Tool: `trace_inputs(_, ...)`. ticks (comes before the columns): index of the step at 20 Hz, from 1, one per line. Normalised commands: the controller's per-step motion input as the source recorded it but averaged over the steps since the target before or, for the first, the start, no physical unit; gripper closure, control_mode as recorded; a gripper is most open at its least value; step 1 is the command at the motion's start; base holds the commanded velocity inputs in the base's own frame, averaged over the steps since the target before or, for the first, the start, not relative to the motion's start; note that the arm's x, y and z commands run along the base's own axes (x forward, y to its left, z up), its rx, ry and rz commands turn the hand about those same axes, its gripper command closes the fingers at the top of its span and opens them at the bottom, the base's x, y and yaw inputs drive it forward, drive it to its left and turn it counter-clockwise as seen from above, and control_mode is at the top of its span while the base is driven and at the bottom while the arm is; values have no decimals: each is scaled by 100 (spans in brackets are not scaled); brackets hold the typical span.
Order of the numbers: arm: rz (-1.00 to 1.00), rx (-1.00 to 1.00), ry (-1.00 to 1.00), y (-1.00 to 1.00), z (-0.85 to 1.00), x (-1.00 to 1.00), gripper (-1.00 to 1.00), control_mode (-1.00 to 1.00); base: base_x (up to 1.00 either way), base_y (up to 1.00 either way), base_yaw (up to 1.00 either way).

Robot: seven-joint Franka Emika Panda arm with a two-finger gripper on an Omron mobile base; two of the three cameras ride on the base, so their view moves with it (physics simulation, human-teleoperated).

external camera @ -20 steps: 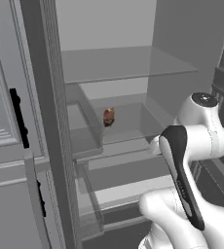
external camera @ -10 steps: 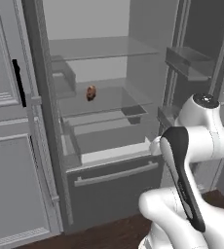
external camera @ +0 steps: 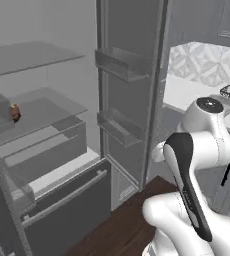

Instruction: Place one cucumber and one steak in each tupperware on the nearby counter, to pack two identical lunches.

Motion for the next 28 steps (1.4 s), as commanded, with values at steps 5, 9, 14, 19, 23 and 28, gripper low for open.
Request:
trace_inputs(5,0,0,0,0,0,0,100,100,0,-26,-74)
trace_inputs(9,0,0,0,0,0,0,100,100,3,-14,-77)
trace_inputs(14,0,0,0,0,0,0,100,100,20,-5,-82)
trace_inputs(19,0,0,0,0,0,0,100,100,15,0,-89)
trace_inputs(23,0,0,0,0,0,0,100,100,26,-5,-84)
trace_inputs(28,0,0,0,0,0,0,100,100,89,-18,-44)
